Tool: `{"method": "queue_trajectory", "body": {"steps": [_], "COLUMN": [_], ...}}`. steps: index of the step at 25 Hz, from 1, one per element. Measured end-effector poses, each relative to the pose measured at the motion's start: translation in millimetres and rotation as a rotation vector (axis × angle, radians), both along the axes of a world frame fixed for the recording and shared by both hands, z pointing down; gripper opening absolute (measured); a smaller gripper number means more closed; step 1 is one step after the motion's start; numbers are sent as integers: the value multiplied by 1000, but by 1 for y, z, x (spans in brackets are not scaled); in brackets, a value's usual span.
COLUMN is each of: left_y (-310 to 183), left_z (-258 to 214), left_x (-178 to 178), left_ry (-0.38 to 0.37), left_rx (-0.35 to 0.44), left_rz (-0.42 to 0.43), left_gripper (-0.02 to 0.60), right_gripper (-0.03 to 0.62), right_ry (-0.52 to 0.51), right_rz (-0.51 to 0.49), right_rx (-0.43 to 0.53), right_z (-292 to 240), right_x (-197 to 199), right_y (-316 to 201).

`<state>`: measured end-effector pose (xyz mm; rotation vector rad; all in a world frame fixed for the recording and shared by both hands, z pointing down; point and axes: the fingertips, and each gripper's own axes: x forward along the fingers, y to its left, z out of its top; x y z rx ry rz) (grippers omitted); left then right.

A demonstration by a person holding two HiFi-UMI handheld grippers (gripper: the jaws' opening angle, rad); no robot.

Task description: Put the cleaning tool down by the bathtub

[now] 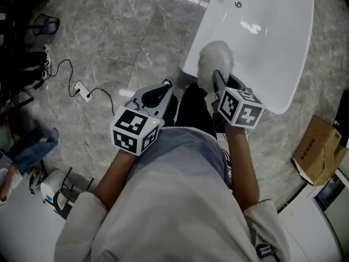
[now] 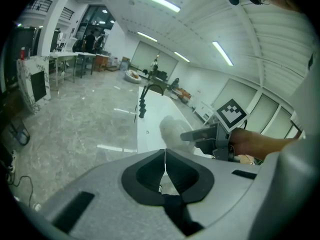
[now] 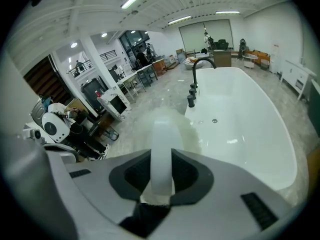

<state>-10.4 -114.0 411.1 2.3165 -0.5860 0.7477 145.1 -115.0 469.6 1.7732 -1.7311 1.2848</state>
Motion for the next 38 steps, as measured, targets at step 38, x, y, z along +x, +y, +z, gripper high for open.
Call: {"method": "queue_trajectory", "body": {"steps": [38], "left_y": [-10], "left_z": [5], "left_x": [-12], "left_ry": [-6], "left_rx": [-34], "left_rz": [-52], "left_gripper": [10], "right_gripper": [74], "right_ry": [19], "right_rz": [-56], "right_rx": [-121], "right_z": [66], "right_x": [1], "right_y": [-20]}}
